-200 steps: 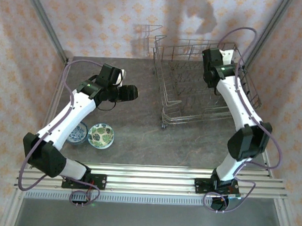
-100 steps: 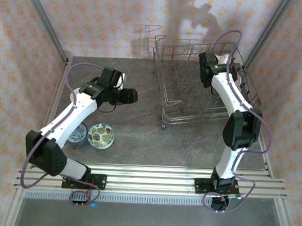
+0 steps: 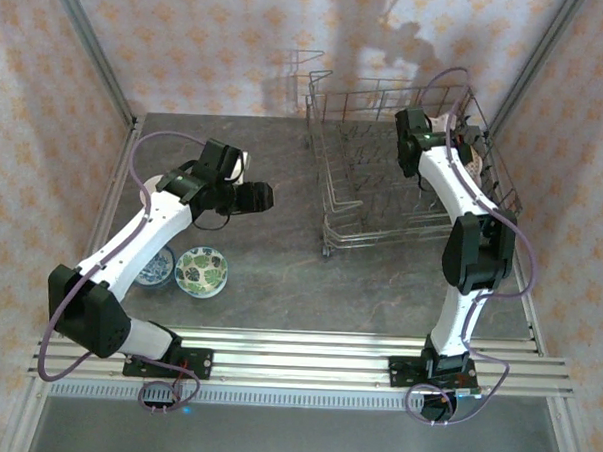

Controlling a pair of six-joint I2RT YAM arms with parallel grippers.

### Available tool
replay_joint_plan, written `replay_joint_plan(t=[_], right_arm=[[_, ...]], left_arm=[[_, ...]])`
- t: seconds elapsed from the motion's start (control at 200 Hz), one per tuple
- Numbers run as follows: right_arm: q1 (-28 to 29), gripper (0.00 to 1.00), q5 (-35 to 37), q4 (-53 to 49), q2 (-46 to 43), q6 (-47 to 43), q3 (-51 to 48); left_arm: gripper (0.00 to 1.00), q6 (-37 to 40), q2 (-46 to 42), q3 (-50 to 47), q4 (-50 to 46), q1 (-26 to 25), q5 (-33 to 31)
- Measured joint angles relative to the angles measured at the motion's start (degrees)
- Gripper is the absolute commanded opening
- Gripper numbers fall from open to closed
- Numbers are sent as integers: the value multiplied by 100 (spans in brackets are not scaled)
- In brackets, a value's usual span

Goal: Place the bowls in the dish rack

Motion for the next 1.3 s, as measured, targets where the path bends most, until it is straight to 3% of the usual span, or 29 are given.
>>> replay_joint_plan(t=[0.335, 1.296], right_arm=[[350, 0, 470, 382, 385, -247, -144], [409, 0, 1062, 667, 466, -581, -461]], left_arm=[[70, -2, -142, -107, 50, 0, -2], [70, 2, -363, -289, 153, 0, 42]])
